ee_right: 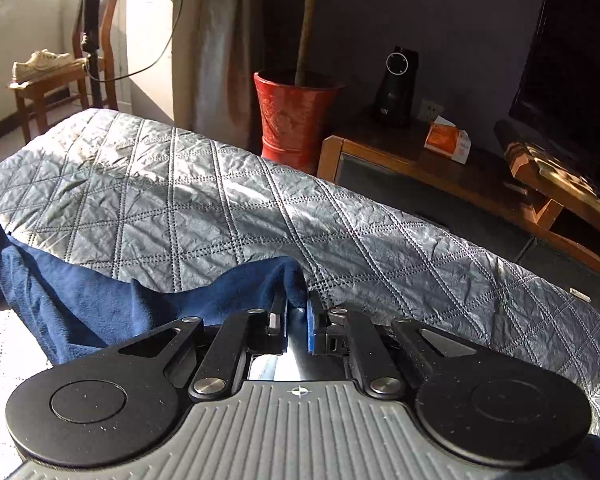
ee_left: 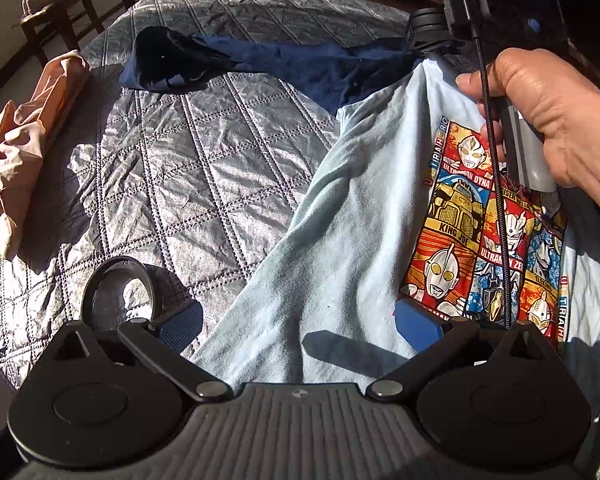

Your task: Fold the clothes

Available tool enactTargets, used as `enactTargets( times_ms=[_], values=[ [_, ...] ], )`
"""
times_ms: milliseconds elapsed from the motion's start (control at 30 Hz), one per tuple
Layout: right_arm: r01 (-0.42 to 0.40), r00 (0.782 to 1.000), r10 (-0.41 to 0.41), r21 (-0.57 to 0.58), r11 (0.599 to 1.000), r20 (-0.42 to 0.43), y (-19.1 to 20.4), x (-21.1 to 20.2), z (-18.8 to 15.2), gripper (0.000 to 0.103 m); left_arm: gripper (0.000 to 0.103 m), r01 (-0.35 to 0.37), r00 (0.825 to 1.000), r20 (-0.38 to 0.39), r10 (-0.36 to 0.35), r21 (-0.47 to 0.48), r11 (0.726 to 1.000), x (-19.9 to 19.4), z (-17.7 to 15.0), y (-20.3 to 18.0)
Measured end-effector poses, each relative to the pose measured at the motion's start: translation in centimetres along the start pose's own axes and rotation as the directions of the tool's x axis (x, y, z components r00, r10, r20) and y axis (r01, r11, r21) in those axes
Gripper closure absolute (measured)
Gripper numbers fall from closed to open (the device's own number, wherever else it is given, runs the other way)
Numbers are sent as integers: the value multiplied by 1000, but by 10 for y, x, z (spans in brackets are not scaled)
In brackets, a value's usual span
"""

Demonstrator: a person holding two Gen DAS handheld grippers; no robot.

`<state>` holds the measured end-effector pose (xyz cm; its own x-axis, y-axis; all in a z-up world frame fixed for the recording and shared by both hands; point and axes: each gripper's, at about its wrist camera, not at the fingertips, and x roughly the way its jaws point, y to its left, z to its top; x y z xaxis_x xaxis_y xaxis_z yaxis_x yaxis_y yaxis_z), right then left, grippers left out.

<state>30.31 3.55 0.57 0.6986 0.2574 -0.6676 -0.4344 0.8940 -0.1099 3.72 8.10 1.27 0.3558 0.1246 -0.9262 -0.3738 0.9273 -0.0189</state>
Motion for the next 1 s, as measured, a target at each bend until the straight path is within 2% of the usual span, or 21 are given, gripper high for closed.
enactTargets(
  times_ms=[67, 100, 133, 167, 233, 300, 367, 400, 467, 567, 600, 667, 733, 767, 833, 900, 933, 967, 1000],
  values=[
    [29, 998, -29, 3, 1000, 47, 0, -1, 8, 90, 1, -7, 1000, 2, 7, -7, 1000, 0, 1, 1],
    [24, 999, -24, 10, 1000, 44, -1, -1, 11, 87, 1, -10, 1000, 6, 11, -13, 1000, -1, 2, 2],
    [19, 999, -19, 27, 999, 27, -2, -3, 13, 80, 1, -13, 1000, 9, 13, -21, 1000, -1, 4, 4],
    [37, 998, -39, 32, 999, 45, -2, -10, 12, 71, 1, -14, 1000, 13, 14, -30, 999, -2, 6, 6],
    [62, 994, -63, 7, 998, 93, 4, -30, 7, 63, 1, -17, 999, 30, 18, -50, 999, -6, 10, 10],
    [-11, 992, 19, -64, 998, 126, 21, -48, -4, 58, 1, -23, 998, 55, 26, -63, 998, -12, 13, 14],
    [-123, 985, 140, -155, 980, 101, 46, -54, -15, 38, 1, -35, 996, 81, 41, -75, 997, -17, 17, 18],
    [-163, 980, 183, -199, 966, 85, 59, -54, -19, 38, 1, -43, 995, 90, 50, -83, 996, -18, 19, 20],
    [-204, 975, 217, -207, 957, 41, 75, -41, -22, 43, 1, -58, 992, 102, 69, -104, 993, -19, 23, 26],
    [-254, 967, 254, -76, 964, -5, 81, -17, -22, 50, 1, -74, 991, 105, 88, -132, 988, -19, 28, 34],
    [-252, 968, 253, -82, 964, -9, 85, -14, -23, 52, 1, -76, 990, 105, 91, -137, 988, -19, 28, 36],
    [-260, 966, 259, -115, 959, -17, 99, -9, -26, 84, 1, -79, 990, 106, 94, -139, 987, -19, 29, 36],
    [-264, 964, 267, -160, 951, -4, 113, -10, -28, 90, 1, -72, 991, 102, 86, -135, 988, -19, 28, 35],
    [-275, 961, 278, -162, 948, -1, 118, -10, -26, 90, 1, -67, 992, 100, 81, -135, 989, -19, 28, 35],
    [-343, 937, 348, -122, 931, 21, 119, -14, -18, 90, 1, -92, 988, 110, 109, -144, 985, -21, 28, 35],
    [-408, 910, 413, -85, 909, 46, 120, -17, -11, 79, 1, -95, 987, 116, 115, -168, 981, -22, 30, 40],
    [-395, 914, 399, -65, 917, 71, 112, -26, -9, 51, 1, -94, 986, 117, 115, -177, 980, -22, 30, 42],
    [-381, 919, 383, -45, 924, 96, 103, -34, -7, 37, 1, -94, 986, 118, 117, -182, 979, -22, 31, 45],
    [-362, 925, 360, -7, 932, 121, 86, -45, -8, 36, 1, -96, 986, 114, 118, -181, 979, -21, 32, 47]
  ],
)
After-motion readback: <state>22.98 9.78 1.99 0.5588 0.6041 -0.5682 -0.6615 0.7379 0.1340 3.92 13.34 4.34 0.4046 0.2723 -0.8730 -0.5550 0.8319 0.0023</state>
